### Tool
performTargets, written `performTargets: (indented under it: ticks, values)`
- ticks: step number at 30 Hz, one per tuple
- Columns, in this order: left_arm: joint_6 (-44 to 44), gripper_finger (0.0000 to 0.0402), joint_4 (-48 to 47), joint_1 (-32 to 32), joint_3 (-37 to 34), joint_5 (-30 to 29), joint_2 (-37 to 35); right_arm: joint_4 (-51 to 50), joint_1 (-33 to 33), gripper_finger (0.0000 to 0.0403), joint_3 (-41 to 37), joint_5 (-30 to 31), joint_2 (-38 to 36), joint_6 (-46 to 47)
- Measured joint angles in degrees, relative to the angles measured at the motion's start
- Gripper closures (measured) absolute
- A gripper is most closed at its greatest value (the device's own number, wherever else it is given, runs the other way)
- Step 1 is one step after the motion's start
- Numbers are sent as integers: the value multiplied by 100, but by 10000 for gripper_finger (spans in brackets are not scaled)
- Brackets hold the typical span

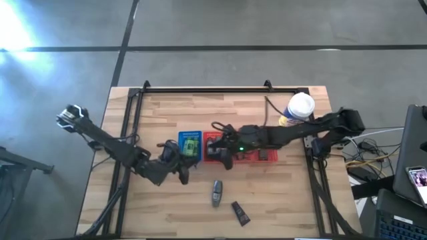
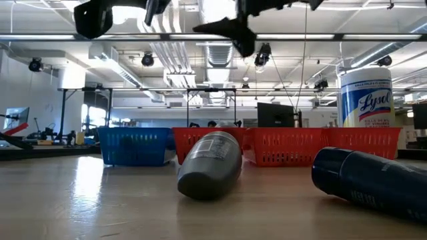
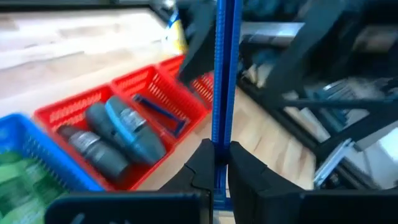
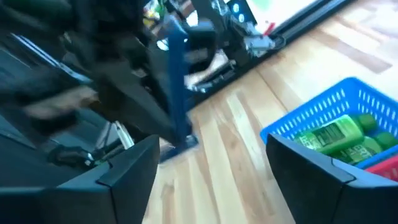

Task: Pick & Place Travel size toiletries
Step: Put the blue razor into the middle red bin

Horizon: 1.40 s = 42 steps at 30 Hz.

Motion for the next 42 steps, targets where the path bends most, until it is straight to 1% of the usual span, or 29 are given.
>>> performTargets:
  ticks: [3, 7, 9, 11, 14, 19, 24, 26, 27, 29, 31, 33, 35, 37, 39, 42]
  values:
    - [148, 378, 90, 98, -4, 43, -19, 14, -22, 103, 432, -119, 362, -135]
    - [196, 378, 52, 124, 23, 75, 42, 18, -15, 97, 860, -138, 610, -250]
    - [216, 378, 139, 117, 59, 69, 38, -36, -28, 101, 978, -136, 685, -318]
    - [212, 378, 86, 96, 48, 67, 33, -119, -71, 114, 1065, -201, 701, -303]
    - [242, 378, 185, 95, 48, 64, 25, -386, -157, 153, 1162, -272, 677, -209]
    - [382, 378, 237, 105, 277, 49, 146, -524, -240, 245, 1204, -544, 673, -212]
    - [568, 375, 154, 126, 665, -2, 520, -659, -244, 335, 1202, -635, 650, -337]
    - [482, 371, 149, 128, 788, -43, 703, -925, -239, 368, 1210, -614, 573, -380]
    - [373, 366, 157, 135, 853, -54, 801, -1114, -237, 378, 1213, -539, 512, -404]
    - [108, 348, 197, 142, 967, -108, 976, -1547, -233, 378, 1228, -329, 383, -477]
    - [-20, 319, 214, 123, 1082, -144, 1134, -2306, -240, 377, 1191, 1, 228, -641]
    - [-166, 285, 247, 87, 1201, -295, 1257, -2812, -277, 379, 1189, 326, 137, -732]
    - [-249, 247, 205, 91, 1316, -532, 1364, -3537, -283, 381, 1174, 653, -41, -726]
    - [-240, 209, 86, 106, 1400, -782, 1439, -4100, -306, 382, 1181, 939, -180, -501]
    - [-259, 174, -37, 103, 1490, -824, 1473, -4604, -445, 383, 1079, 946, -216, -99]
    - [-555, 130, -163, 95, 1519, -683, 1514, -4744, -833, 382, 700, 603, -180, 530]
